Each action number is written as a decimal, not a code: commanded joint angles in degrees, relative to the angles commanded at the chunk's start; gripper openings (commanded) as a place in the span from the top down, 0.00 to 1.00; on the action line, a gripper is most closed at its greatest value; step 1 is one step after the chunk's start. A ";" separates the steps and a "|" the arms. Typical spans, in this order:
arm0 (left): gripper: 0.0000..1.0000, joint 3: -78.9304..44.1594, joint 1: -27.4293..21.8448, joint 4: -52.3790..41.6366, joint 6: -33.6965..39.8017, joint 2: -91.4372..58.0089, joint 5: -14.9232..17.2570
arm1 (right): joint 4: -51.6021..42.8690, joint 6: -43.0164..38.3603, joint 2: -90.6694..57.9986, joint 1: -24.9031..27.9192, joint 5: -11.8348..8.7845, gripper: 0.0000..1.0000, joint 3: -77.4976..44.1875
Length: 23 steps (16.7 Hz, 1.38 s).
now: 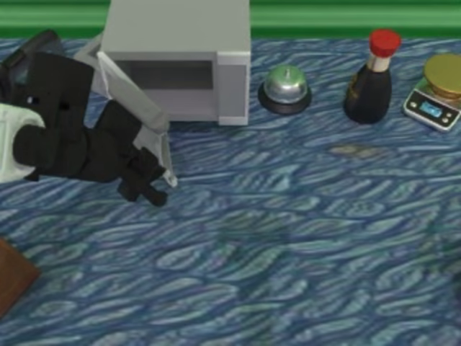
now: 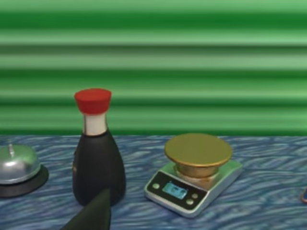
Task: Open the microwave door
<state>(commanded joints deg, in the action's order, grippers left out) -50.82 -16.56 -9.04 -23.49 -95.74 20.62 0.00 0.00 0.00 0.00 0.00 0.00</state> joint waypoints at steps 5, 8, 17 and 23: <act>1.00 0.00 0.00 0.00 0.00 0.00 0.00 | 0.00 0.00 0.00 0.00 0.00 0.00 0.00; 1.00 0.00 0.00 0.00 0.00 0.00 0.00 | 0.00 0.00 0.00 0.00 0.00 0.00 0.00; 1.00 -0.12 1.35 -1.37 -3.28 0.22 2.30 | 0.00 0.00 0.00 0.00 0.00 0.00 0.00; 1.00 -0.07 2.18 -2.15 -4.85 0.23 3.18 | 0.00 0.00 0.00 0.00 0.00 0.00 0.00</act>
<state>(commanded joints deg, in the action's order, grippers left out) -50.89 -14.38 -11.20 -28.34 -95.51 23.79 0.00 0.00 0.00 0.00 0.00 0.00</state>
